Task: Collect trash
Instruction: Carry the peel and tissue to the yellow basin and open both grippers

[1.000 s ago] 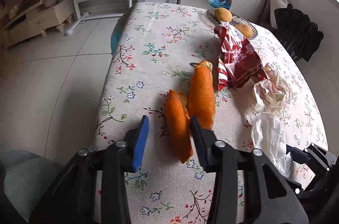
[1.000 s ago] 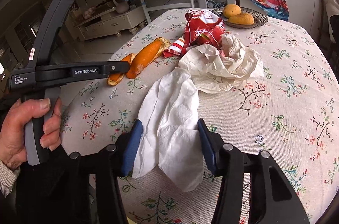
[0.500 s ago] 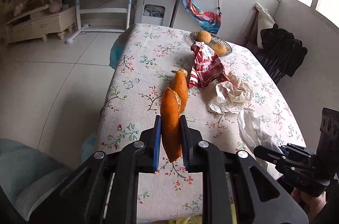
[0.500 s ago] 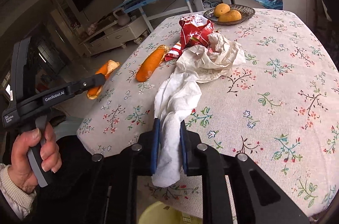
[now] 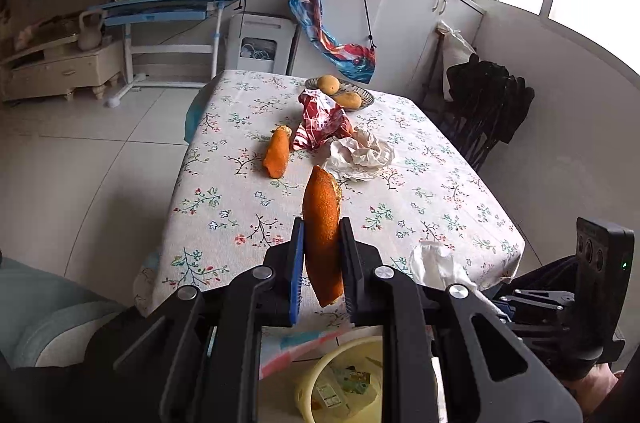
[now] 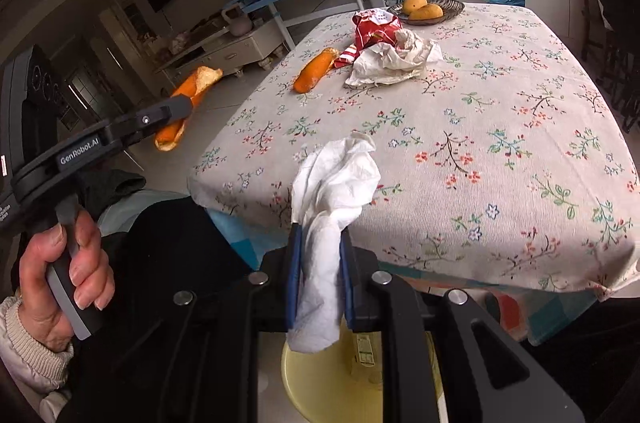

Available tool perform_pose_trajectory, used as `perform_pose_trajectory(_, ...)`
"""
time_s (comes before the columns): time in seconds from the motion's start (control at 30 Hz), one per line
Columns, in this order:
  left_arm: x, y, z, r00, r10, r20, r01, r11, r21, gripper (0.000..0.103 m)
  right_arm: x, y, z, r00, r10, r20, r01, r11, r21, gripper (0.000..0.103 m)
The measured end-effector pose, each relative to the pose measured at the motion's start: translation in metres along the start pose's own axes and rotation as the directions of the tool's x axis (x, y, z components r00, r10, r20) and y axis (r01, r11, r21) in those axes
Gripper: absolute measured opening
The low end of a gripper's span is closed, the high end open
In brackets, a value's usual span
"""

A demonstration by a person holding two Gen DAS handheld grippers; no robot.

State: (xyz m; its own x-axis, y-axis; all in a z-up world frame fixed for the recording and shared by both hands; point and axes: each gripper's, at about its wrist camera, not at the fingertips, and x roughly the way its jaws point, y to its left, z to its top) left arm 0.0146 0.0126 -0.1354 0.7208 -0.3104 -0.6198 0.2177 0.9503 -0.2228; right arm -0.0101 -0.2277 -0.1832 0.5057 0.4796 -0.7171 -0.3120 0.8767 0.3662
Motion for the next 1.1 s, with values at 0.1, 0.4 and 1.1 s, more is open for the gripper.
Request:
perform_pose_trajectory(0.1,-0.004,-0.009,-0.004,1.0,-0.012,-0.003,0.012,1.0,0.017,0.017,0.006,0.002,-0.011,0.998,-0.019,-0.063,0.019,1.0,0.0,0.018)
perform_pose_trajectory(0.4,0.002,-0.013,-0.03,0.995,-0.064,-0.071,0.064,0.998,0.002,0.017,0.022,-0.009,-0.038,0.969,-0.064,-0.239,0.073,0.997,0.028,0.02)
perform_pose_trajectory(1.1,0.054,-0.076,-0.124,0.846,-0.126,-0.518,0.203,0.975,0.094,0.017,-0.064,-0.048,-0.036,0.982,-0.057,0.181,0.015,0.974,0.226,0.058)
